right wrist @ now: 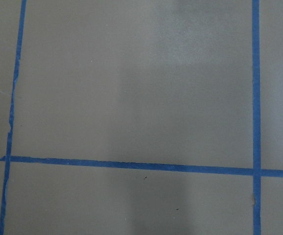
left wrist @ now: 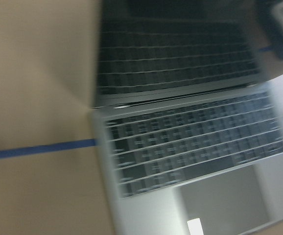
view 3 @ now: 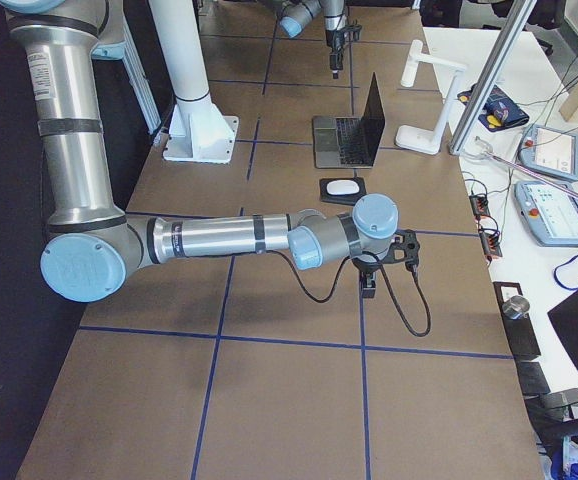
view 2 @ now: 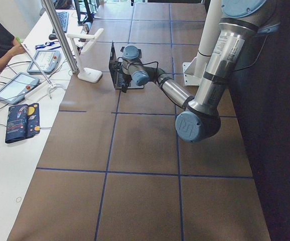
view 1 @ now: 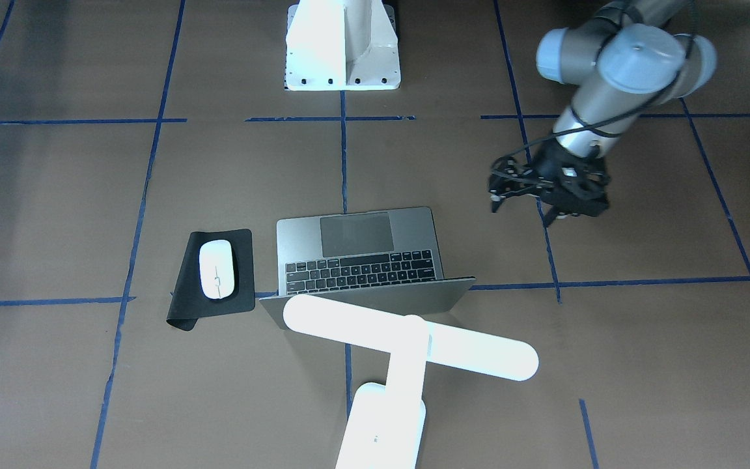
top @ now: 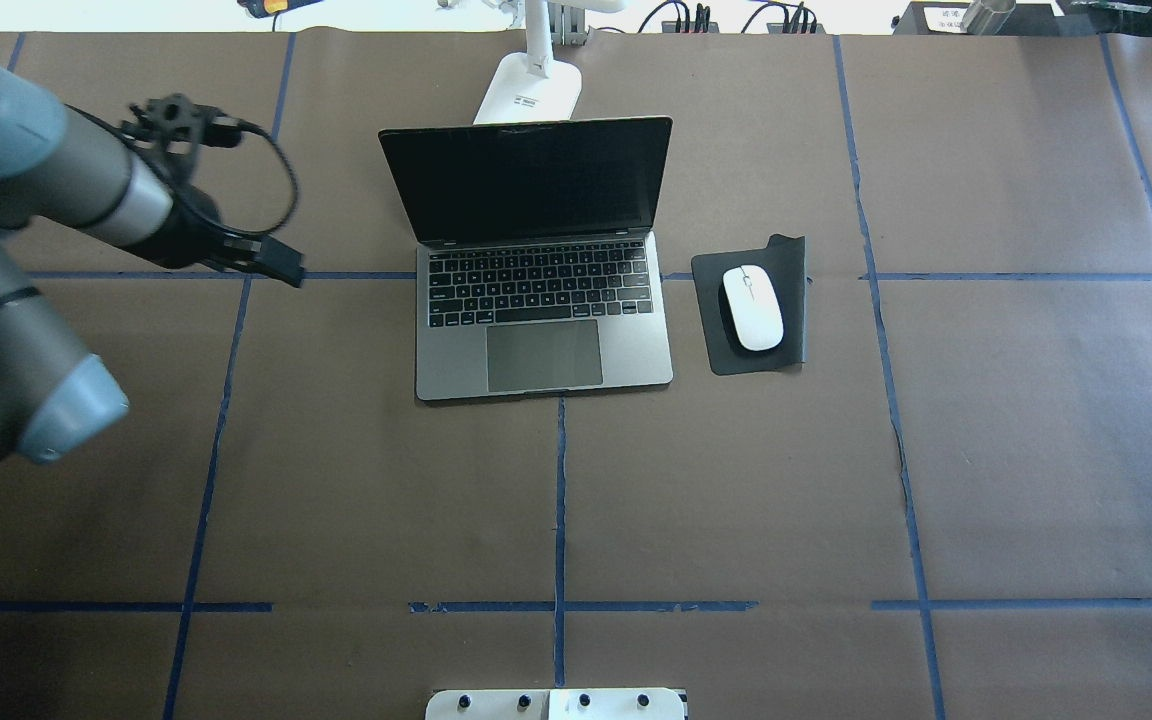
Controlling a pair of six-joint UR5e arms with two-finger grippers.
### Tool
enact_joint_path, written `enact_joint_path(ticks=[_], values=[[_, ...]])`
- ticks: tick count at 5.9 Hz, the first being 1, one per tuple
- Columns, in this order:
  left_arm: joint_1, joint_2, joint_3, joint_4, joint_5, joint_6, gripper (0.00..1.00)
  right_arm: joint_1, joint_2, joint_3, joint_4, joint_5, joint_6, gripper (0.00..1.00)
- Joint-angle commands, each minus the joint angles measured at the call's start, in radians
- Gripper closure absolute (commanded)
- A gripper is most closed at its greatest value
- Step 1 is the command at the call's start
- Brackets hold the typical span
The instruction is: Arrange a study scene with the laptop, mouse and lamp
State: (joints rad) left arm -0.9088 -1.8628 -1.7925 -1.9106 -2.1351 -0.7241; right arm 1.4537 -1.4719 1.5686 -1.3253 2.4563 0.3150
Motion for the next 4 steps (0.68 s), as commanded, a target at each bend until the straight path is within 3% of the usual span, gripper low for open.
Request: enact_joint_path(ticks=[1,2,4], values=[[-0.202,0.141,0.002,0.001,-0.157,0.296,0.0,-0.006,-0.016,0.001,0.0,-0.013,-0.001,0.0],[-0.307,0.208,0.012,0.049,-0.193,0.51,0.0,-0.007,-0.021,-0.002,0.0,-0.014,-0.001,0.0],[-0.524,0.218,0.018,0.386,-0.19,0.911,0.0,-0.006,-0.025,-0.009,0.0,-0.014,-0.001,0.0]])
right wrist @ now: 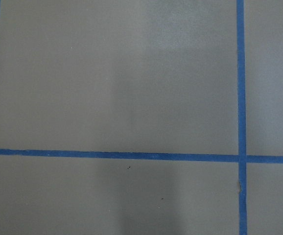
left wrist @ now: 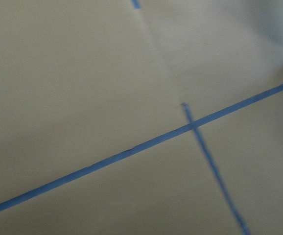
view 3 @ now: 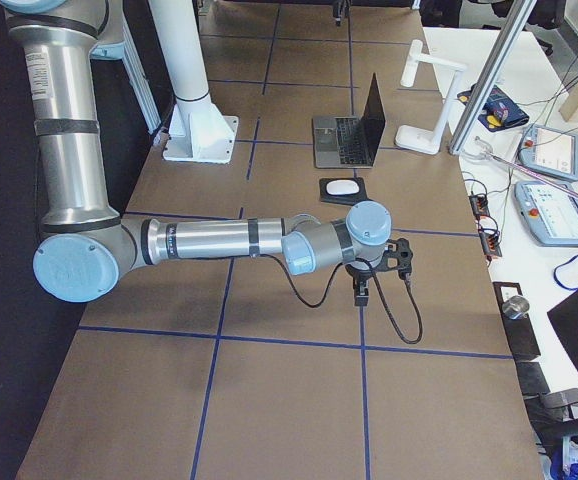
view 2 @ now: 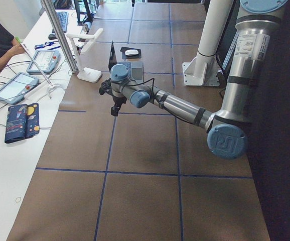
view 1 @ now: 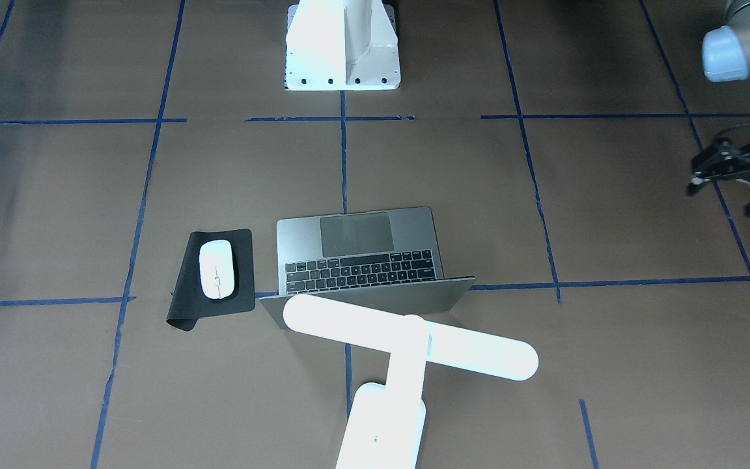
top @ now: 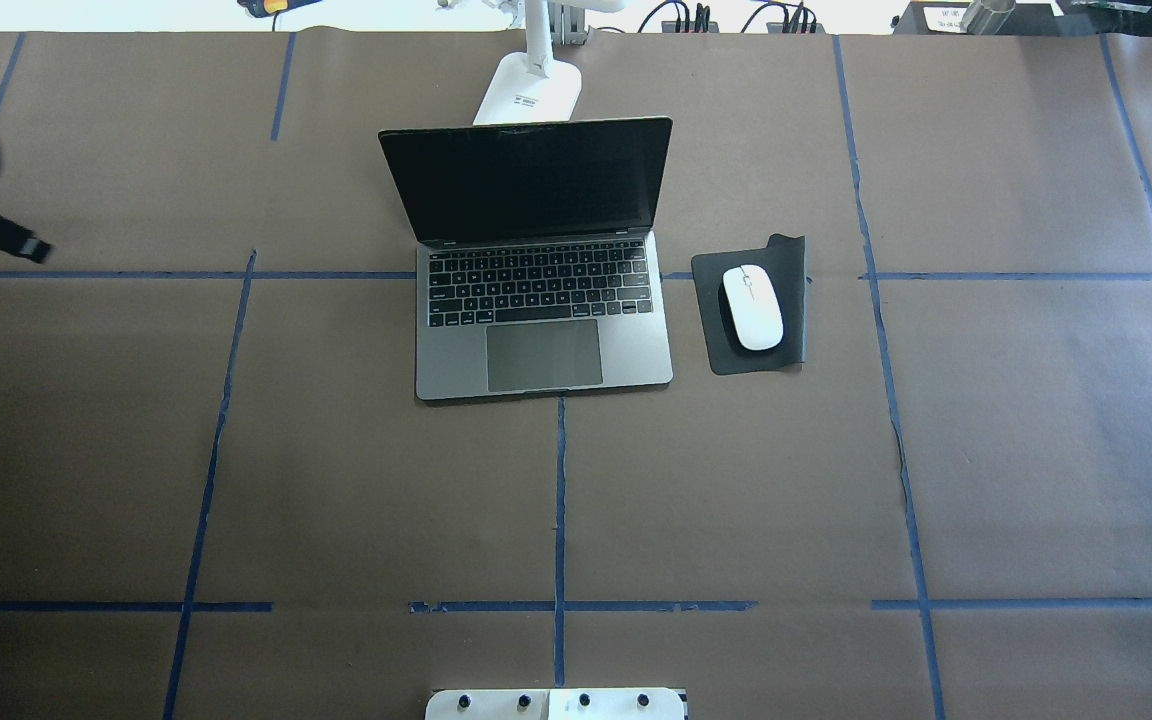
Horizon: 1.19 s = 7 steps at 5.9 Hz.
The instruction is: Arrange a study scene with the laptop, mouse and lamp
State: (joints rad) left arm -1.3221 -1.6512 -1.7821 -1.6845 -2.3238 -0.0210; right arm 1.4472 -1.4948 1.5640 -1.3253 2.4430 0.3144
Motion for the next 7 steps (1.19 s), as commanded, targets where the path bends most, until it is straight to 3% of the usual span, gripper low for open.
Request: enact_joint_path(ticks=[1,2,4,5,7], values=[[-0.206,0.008,0.021,0.289,-0.003,0.343,0.0,-0.001,-0.022,-0.002,0.001,0.001,-0.002,0.0],[-0.221,0.02,0.08,0.358,-0.005,0.361,0.0,0.001,-0.033,0.01,0.002,0.011,-0.005,0.0],[-0.221,0.086,0.133,0.345,-0.009,0.342,0.0,-0.011,-0.031,0.033,-0.035,0.049,-0.011,0.0],[-0.221,0.088,0.135,0.345,-0.011,0.337,0.0,-0.013,-0.047,0.039,-0.061,0.045,-0.126,0.0],[-0.221,0.086,0.135,0.344,-0.034,0.269,0.0,0.001,-0.055,0.071,-0.251,-0.026,-0.405,0.0]])
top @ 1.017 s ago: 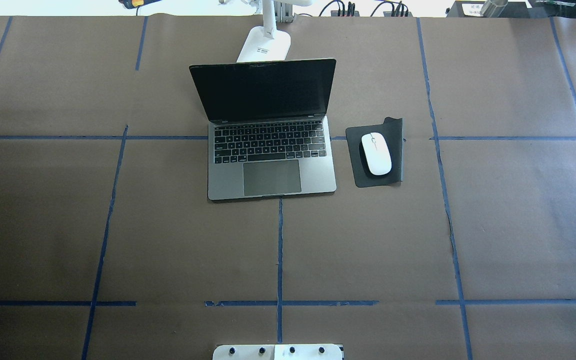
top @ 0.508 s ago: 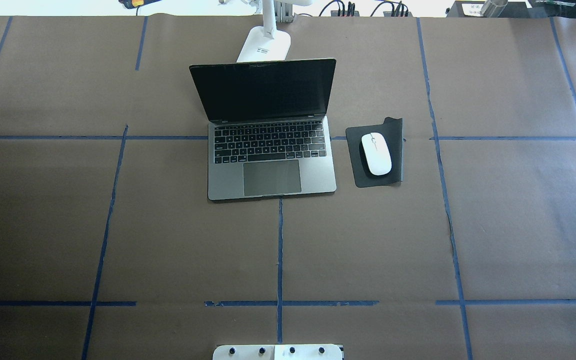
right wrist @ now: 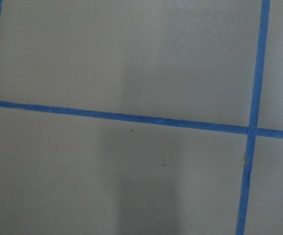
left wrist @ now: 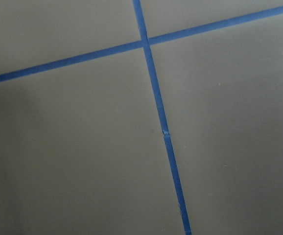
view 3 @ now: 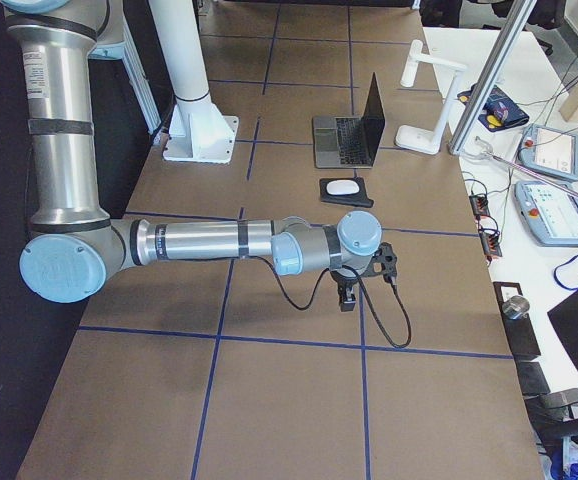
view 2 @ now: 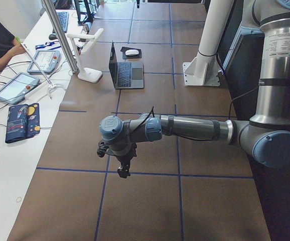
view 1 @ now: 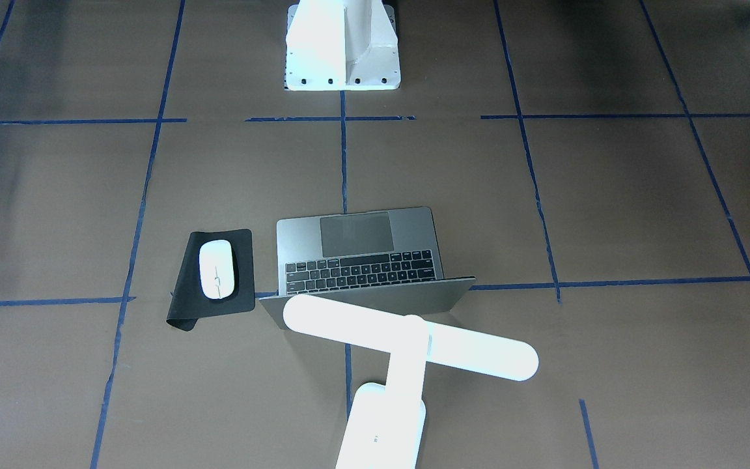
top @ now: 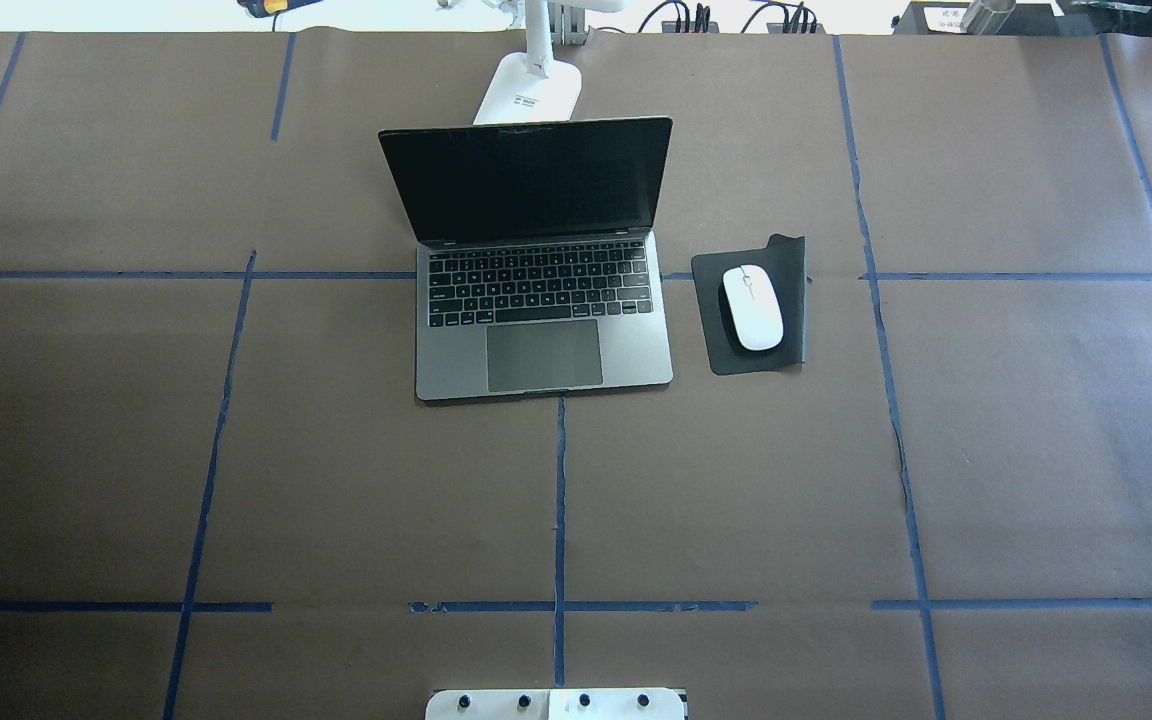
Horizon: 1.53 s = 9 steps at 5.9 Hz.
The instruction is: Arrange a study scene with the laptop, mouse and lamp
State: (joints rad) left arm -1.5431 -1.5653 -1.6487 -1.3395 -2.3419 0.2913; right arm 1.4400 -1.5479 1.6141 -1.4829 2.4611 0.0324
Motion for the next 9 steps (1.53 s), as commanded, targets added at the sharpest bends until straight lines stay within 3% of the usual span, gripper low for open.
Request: enact_joint_path(ticks=[1,3,9], values=[[0.0,0.001,0.0,-0.001,-0.078,-0.108,0.0,0.044,0.0,0.058,-0.187,-0.05,-0.159,0.0],[0.001,0.001,0.0,-0.004,-0.079,-0.162,0.0,0.085,0.008,0.09,-0.238,-0.129,-0.157,0.0],[0.012,0.01,0.006,-0.063,-0.077,-0.159,0.0,0.085,-0.004,0.084,-0.229,-0.12,-0.143,0.0]])
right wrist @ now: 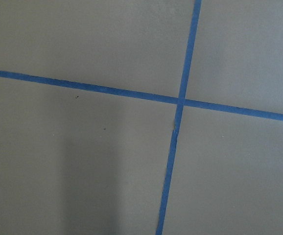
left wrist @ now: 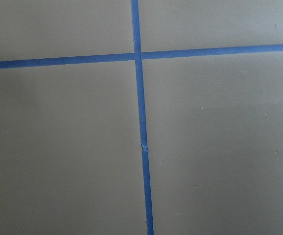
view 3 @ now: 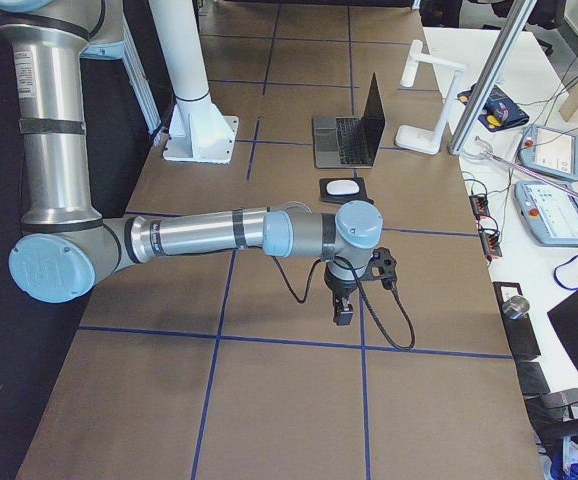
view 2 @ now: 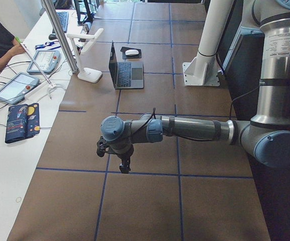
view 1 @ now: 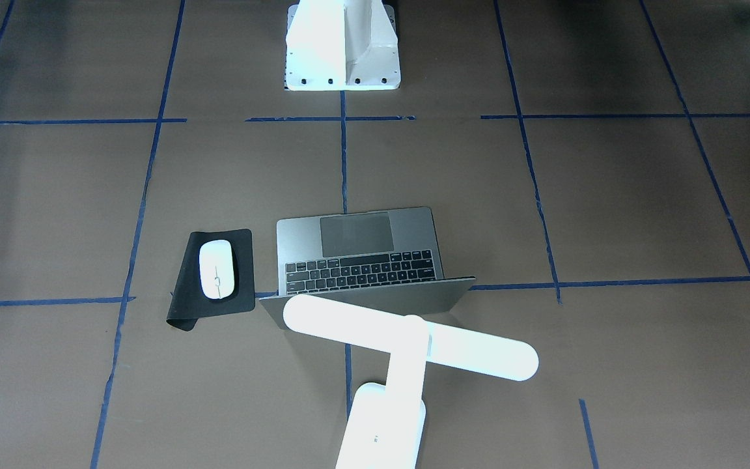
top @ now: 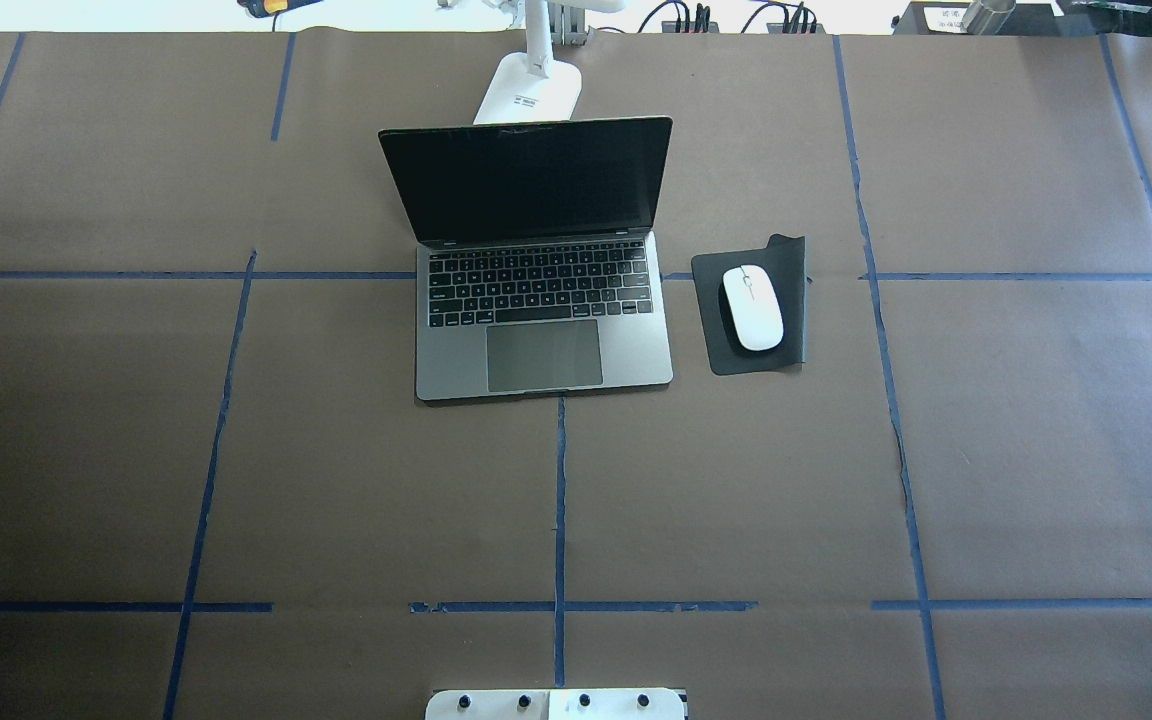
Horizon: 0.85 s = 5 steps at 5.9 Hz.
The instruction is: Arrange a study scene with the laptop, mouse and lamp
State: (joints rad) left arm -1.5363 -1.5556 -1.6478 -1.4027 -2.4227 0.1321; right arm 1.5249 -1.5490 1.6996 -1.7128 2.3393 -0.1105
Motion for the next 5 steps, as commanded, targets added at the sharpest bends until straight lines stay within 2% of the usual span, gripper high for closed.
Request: enact_joint_path(ticks=[1,2,4,5], values=[[0.004,0.0,0.006,0.001,0.004,-0.002,0.0,0.0,-0.003,-0.003,0.001,0.0,0.0,0.0],[0.004,0.0,-0.001,-0.001,0.005,0.006,0.0,0.0,-0.003,-0.003,0.001,-0.002,0.0,0.0],[0.002,0.04,0.017,-0.109,0.027,0.004,0.0,0.0,-0.008,-0.006,0.002,0.0,-0.002,0.0],[0.004,0.037,0.016,-0.11,0.057,0.001,0.0,-0.002,-0.007,-0.008,0.004,0.0,-0.002,0.0]])
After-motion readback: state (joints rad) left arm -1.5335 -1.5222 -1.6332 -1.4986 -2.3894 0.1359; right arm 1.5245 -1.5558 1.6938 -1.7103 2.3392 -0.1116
